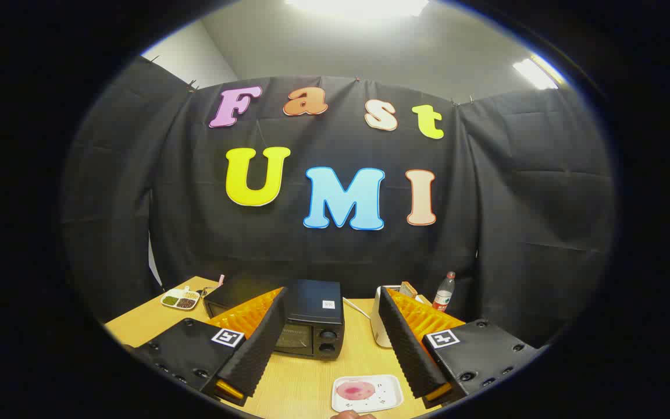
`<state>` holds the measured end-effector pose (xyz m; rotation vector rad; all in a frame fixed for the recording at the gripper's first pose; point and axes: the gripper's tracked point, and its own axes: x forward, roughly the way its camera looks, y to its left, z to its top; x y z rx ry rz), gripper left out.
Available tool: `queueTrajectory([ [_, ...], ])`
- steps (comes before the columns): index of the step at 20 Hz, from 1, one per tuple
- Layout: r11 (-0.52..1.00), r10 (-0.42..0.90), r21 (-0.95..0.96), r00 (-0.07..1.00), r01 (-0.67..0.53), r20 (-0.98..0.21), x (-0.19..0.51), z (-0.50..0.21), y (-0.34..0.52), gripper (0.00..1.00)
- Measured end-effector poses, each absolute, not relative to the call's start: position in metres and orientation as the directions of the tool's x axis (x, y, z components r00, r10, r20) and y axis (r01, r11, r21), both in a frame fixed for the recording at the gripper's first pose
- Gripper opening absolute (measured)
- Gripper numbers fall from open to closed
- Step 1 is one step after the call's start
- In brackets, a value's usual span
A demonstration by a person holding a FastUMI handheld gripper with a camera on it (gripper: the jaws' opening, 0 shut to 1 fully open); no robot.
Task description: Open the toaster oven, put the food inside, and close the toaster oven door.
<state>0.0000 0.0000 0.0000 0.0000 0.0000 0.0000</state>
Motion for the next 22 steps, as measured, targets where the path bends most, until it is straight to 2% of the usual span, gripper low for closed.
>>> queueTrajectory([
  [22,0.998,0.059,0.01,0.997,-0.059,-0.043,0.024,-0.014,0.026,0.98],
])
